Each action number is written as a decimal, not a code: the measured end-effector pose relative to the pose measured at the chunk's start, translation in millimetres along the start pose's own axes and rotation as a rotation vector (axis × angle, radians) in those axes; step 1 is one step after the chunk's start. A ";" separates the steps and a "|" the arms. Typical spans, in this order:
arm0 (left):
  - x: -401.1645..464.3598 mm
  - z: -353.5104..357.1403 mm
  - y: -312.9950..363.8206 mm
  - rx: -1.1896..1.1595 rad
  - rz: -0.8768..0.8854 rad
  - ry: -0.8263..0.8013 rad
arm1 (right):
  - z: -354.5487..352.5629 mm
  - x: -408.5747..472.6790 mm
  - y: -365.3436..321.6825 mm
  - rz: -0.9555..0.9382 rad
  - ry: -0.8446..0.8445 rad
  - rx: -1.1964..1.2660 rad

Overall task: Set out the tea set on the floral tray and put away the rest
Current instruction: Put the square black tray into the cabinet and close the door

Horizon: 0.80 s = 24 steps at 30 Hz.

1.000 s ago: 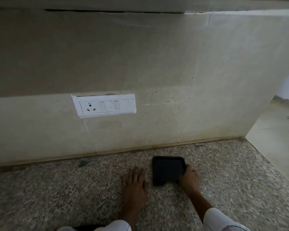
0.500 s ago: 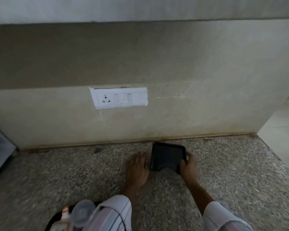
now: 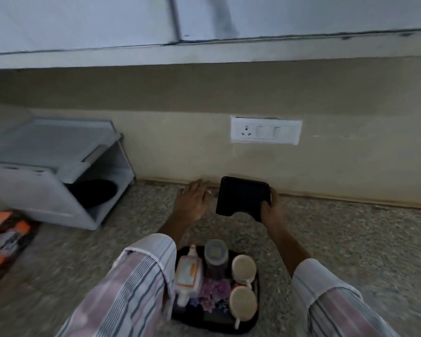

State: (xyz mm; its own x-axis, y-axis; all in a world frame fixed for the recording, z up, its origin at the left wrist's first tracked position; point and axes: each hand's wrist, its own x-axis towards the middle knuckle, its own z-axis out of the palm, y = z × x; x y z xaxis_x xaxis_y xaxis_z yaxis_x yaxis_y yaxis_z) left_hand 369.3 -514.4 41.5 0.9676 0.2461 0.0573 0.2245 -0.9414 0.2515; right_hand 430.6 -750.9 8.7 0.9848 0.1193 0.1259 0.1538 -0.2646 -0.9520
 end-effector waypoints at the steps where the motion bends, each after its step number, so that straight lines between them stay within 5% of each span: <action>1: -6.7 -7.5 -14.2 -0.004 -0.007 0.014 | 14.7 -5.6 -5.1 0.015 0.007 0.001; 17: -11.7 -122.4 -231.5 0.181 -0.005 0.122 | 223.7 -37.1 -56.1 0.061 -0.092 0.071; 24: 12.1 -186.4 -276.3 0.186 -0.035 0.145 | 292.9 -31.0 -85.2 0.093 -0.144 0.095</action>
State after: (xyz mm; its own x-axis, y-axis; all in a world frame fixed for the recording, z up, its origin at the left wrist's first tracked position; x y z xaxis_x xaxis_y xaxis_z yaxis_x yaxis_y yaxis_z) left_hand 297.4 -208.3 152.8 0.9352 0.2967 0.1932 0.2877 -0.9549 0.0739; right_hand 363.4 -451.8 4.2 0.9719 0.2355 0.0013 0.0475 -0.1907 -0.9805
